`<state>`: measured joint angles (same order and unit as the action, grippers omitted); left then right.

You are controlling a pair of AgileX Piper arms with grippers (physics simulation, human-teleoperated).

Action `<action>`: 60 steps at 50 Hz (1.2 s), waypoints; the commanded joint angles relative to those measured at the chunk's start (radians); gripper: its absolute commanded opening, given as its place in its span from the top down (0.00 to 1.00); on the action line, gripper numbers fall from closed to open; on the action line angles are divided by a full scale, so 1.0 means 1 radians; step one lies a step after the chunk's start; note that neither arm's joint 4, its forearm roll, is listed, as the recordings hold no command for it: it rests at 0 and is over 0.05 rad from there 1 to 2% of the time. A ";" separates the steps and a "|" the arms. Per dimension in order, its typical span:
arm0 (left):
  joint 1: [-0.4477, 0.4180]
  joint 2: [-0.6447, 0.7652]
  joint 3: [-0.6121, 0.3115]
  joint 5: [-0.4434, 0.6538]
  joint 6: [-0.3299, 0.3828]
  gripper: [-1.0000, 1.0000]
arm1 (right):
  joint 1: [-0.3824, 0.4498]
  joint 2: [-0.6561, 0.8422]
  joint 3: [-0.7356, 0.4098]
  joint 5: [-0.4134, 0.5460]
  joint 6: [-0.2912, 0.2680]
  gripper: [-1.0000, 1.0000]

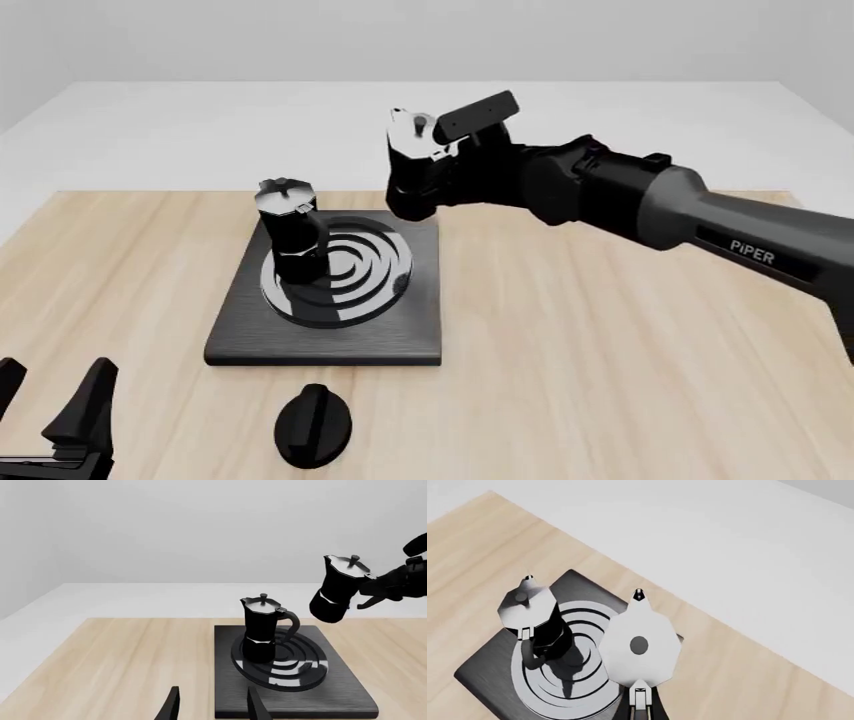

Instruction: Put both moka pots on the stove.

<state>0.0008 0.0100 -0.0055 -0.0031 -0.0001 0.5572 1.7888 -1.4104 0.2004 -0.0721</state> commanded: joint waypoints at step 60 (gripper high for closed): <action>0.000 0.000 0.000 0.000 0.000 0.00 | 0.086 0.099 -0.092 -0.018 0.050 1.00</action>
<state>0.0007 0.0101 -0.0055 -0.0031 -0.0001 0.6312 1.9014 -1.4789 0.1970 -0.0394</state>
